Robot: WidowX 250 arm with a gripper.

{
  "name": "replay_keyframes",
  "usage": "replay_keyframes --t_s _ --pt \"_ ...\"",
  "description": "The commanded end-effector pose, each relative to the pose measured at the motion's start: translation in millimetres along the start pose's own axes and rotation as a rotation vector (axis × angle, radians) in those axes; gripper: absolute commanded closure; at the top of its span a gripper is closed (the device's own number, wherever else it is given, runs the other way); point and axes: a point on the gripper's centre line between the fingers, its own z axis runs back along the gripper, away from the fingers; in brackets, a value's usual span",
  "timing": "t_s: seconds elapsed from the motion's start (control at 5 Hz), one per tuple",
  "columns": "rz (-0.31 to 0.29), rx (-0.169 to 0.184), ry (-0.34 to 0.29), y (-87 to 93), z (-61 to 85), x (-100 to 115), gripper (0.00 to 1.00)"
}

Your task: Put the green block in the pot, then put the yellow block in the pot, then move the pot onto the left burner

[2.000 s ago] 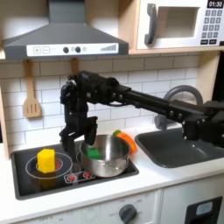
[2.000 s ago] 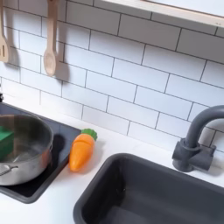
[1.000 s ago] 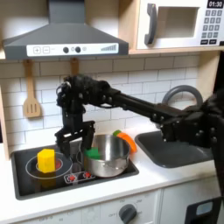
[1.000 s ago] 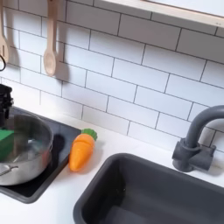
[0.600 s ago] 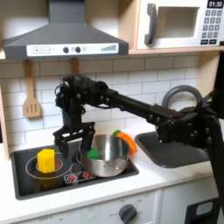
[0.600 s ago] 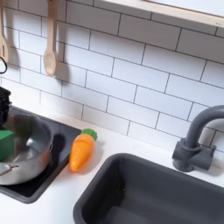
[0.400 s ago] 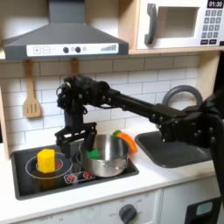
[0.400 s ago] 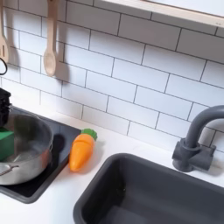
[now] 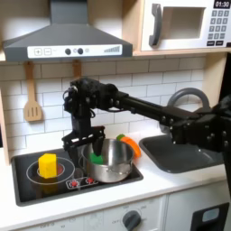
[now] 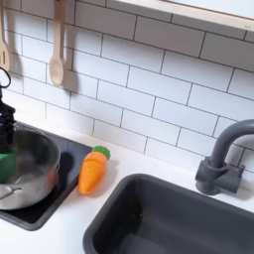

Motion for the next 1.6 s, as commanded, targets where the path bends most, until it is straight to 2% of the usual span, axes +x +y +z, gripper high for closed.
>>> replay_keyframes --t_s 0.0,0.2,0.8,1.0,1.2,1.4 --pt "0.010 -0.006 -0.027 -0.7 -0.5 0 0.00" --pt "0.002 -0.023 -0.017 -7.2 0.1 0 0.00" --pt "0.005 -0.035 -0.017 -6.5 0.0 -1 0.00" --pt "-0.002 -0.031 -0.031 -8.0 5.5 -6 0.00" --pt "0.015 -0.065 -0.007 -11.3 4.3 -11 0.00" --pt "-0.004 -0.062 -0.004 -17.8 3.3 -12 0.00"
